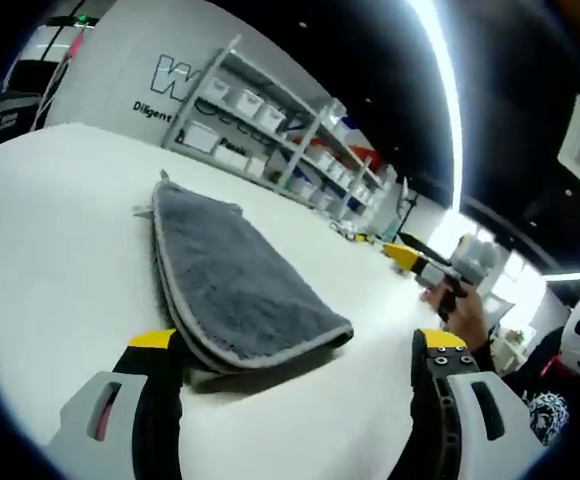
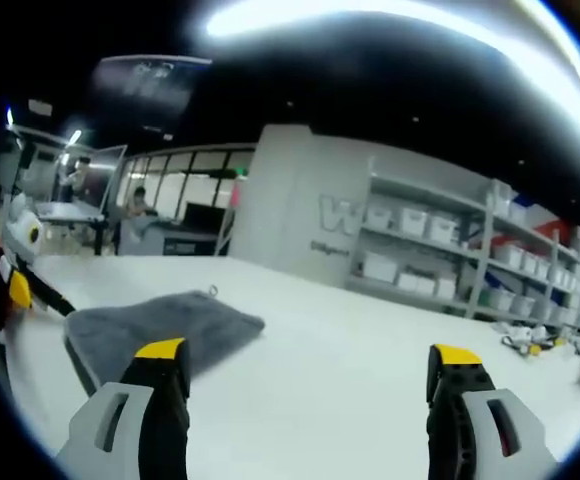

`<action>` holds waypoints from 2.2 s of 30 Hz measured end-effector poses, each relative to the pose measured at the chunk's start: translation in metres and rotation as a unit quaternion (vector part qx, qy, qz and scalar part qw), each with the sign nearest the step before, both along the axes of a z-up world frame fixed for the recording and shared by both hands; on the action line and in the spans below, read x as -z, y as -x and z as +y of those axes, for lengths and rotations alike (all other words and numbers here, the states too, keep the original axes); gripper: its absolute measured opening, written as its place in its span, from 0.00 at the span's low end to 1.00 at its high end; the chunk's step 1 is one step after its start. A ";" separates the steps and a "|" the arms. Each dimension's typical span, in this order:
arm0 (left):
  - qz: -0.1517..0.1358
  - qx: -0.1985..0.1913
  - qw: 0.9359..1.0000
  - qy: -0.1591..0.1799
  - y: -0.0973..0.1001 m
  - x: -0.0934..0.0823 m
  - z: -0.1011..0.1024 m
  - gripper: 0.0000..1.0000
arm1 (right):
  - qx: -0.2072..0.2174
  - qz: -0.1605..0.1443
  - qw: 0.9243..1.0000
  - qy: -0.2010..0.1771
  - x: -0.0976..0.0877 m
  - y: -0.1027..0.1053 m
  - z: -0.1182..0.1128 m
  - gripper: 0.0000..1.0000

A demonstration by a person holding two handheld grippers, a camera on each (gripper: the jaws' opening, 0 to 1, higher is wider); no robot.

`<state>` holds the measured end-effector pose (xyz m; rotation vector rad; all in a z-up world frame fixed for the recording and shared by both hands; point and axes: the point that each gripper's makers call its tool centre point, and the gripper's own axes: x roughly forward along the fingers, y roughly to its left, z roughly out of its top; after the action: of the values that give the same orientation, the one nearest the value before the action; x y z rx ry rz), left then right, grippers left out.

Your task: Open the folded towel by lifting each exposed corner and separating the folded layers until the towel lies flat within the target outline without major curled edges

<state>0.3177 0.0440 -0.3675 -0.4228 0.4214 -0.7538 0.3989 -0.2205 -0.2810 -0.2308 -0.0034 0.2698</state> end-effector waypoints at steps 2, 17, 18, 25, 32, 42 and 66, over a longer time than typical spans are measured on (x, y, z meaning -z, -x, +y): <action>-0.005 -0.004 1.000 0.006 -0.001 -0.004 0.002 0.85 | -0.002 0.000 1.000 0.006 -0.001 -0.002 0.002 0.99; 0.006 -0.012 0.999 0.036 -0.007 0.002 0.000 0.55 | -0.018 -0.004 1.000 0.022 -0.008 -0.006 0.016 0.99; 0.010 -0.013 0.999 0.050 -0.007 0.001 -0.001 0.54 | -0.019 -0.005 1.000 0.023 -0.009 -0.006 0.017 0.99; 0.018 -0.062 0.998 0.026 -0.024 0.022 0.013 0.30 | -0.034 -0.023 0.998 0.053 -0.030 -0.009 0.031 0.99; 0.030 -0.073 0.996 0.051 -0.026 0.017 0.012 0.19 | -0.065 -0.038 0.992 0.106 -0.054 -0.019 0.046 0.99; 0.031 -0.092 0.993 0.065 -0.037 0.015 0.014 0.08 | -0.093 -0.030 0.975 0.201 -0.091 -0.042 0.045 0.99; 0.002 -0.132 0.978 0.162 -0.036 -0.001 0.015 0.05 | -0.234 0.085 0.906 0.344 -0.174 -0.120 0.093 0.99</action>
<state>0.3532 0.0592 -0.3661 -0.7709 0.2373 -0.5628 0.5186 -0.1276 -0.1069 -0.9165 0.2160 0.7702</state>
